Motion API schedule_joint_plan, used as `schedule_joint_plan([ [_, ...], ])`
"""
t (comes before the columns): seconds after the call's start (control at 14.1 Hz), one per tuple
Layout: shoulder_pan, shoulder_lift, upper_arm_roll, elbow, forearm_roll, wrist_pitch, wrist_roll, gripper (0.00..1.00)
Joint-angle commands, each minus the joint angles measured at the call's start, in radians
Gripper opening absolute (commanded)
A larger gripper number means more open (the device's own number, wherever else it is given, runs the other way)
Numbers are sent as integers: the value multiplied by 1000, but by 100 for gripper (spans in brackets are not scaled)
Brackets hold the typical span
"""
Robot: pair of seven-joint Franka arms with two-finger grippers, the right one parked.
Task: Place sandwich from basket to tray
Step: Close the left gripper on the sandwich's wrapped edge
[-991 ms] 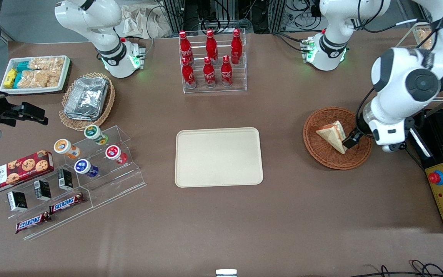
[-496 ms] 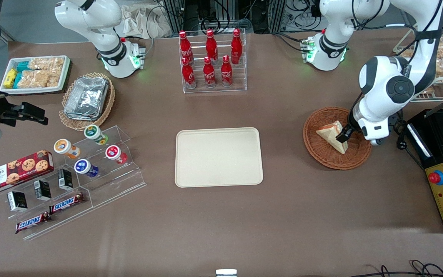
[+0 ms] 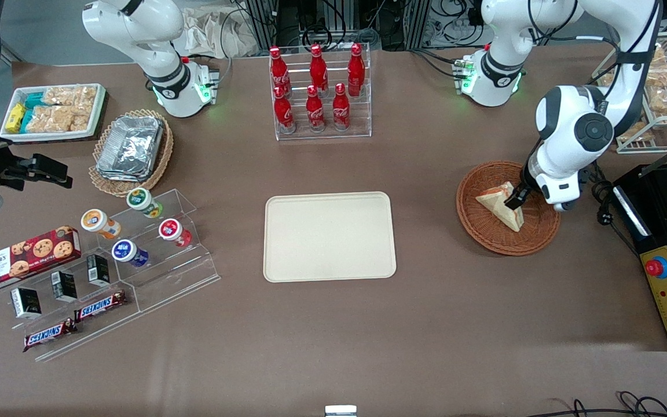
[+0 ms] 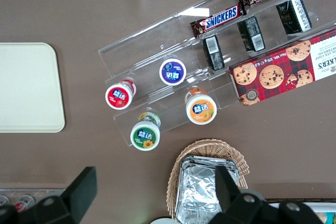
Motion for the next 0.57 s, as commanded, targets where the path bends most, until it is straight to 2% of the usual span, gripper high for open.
schedule_joint_plan([
  [0.0, 5, -25, -4, -63, -5, 98, -20, 100],
  [0.21, 3, -18, -6, -60, -7, 105, -23, 100],
  [0.5, 3, 43, -6, -65, -7, 200, -23, 100],
])
